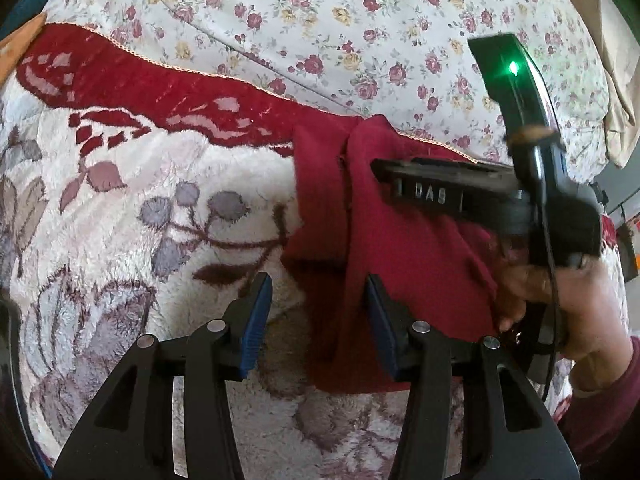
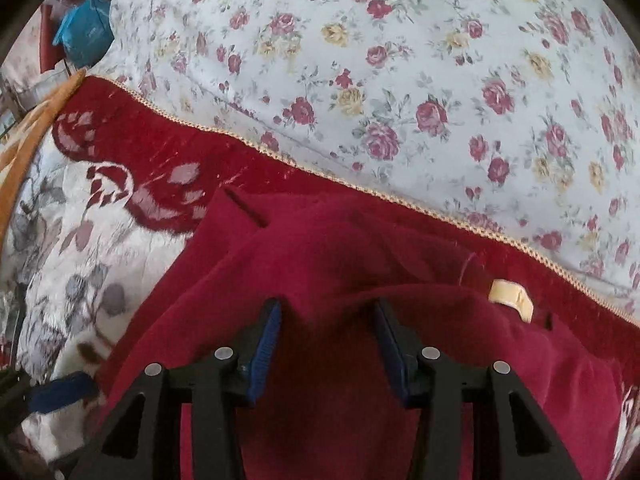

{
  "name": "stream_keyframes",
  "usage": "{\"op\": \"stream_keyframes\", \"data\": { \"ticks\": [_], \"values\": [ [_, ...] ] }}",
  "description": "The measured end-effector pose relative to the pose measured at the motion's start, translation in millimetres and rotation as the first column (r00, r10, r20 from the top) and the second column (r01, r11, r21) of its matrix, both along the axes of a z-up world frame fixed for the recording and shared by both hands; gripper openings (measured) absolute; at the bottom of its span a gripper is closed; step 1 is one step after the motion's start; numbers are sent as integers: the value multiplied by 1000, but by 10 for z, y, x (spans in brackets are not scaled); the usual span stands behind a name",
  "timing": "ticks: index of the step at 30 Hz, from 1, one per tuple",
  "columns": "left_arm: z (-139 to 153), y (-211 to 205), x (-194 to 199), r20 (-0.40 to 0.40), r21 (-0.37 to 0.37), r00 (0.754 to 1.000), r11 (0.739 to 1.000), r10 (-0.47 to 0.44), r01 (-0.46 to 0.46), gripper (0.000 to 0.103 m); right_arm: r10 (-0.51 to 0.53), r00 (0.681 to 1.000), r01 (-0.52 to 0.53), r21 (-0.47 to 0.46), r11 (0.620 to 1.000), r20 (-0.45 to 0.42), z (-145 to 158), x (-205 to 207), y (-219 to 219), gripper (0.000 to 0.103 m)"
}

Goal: Fold small clothes

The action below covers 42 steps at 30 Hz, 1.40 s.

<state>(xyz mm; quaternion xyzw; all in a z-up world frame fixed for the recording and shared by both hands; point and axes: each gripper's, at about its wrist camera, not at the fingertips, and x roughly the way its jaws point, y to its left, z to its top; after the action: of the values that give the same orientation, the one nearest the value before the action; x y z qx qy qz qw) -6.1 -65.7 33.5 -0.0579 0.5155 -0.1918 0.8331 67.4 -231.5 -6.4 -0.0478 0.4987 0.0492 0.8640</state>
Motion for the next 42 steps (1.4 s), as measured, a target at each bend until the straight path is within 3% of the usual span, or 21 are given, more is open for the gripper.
{"op": "stream_keyframes", "data": {
  "ticks": [4, 8, 12, 13, 16, 18, 20, 22, 24, 26, 29, 33, 34, 37, 40, 42],
  "values": [
    [-28, -1, 23, -14, -9, 1000, 1000, 0, -1, 48, -27, 1000, 28, 51, 998, -16, 41, 113, -51, 46],
    [-82, 57, 59, -35, -26, 999, 999, 21, -22, 59, -10, 1000, 10, 34, 999, -17, 69, 194, 9, 46],
    [-127, 113, 95, -74, -73, 997, 996, 35, -40, 59, -32, 997, 43, 176, 984, -64, 170, 261, 10, 46],
    [-126, 107, 94, -71, -71, 997, 997, 33, -38, 59, -35, 997, 47, 173, 984, -73, 171, 280, 42, 49],
    [-121, 87, 74, -62, -63, 998, 997, 31, -35, 59, 10, 993, 15, 210, 978, -119, 110, 367, 189, 82],
    [-126, 69, 78, -58, -61, 998, 998, 29, -33, 60, 23, 986, 11, 204, 979, -165, 13, 408, 316, 84],
    [-132, 61, 89, -59, -66, 998, 997, 32, -36, 63, 29, 985, -10, 114, 993, -168, -73, 426, 478, 92],
    [-140, 41, 112, -61, -75, 997, 996, 38, -43, 67, 27, 987, -20, 44, 999, -157, -131, 429, 570, 92],
    [-140, -10, 139, -51, -70, 998, 997, 42, -45, 68, 24, 991, -19, 36, 999, -132, -120, 398, 566, 82],
    [-140, -62, 153, -41, -69, 999, 997, 35, -38, 68, 32, 994, -28, 38, 999, -107, -56, 338, 475, 56],
    [-134, -145, 154, -23, -77, 999, 997, 24, -25, 68, 57, 994, -40, 165, 985, -98, 105, 244, 214, 32],
    [-131, -205, 170, -15, -119, 1000, 993, 6, -7, 64, 44, 995, -21, 254, 967, -87, 288, 163, -19, 27],
    [-126, -216, 178, -20, -149, 1000, 989, -2, -1, 49, 43, 995, -19, 261, 965, -87, 302, 153, -37, 27],
    [-59, -245, 168, 2, -181, 1000, 983, -7, 8, 26, 38, 995, -10, 283, 959, -94, 329, 100, -69, 26],
    [56, -258, 102, 49, -199, 998, 979, -36, 45, 22, 43, 994, -10, 319, 948, -97, 332, 128, -112, 26],
    [110, -263, 56, 71, -206, 996, 977, -48, 62, 22, 38, 994, 0, 344, 939, -103, 385, 156, -164, 33]
  ]
}}
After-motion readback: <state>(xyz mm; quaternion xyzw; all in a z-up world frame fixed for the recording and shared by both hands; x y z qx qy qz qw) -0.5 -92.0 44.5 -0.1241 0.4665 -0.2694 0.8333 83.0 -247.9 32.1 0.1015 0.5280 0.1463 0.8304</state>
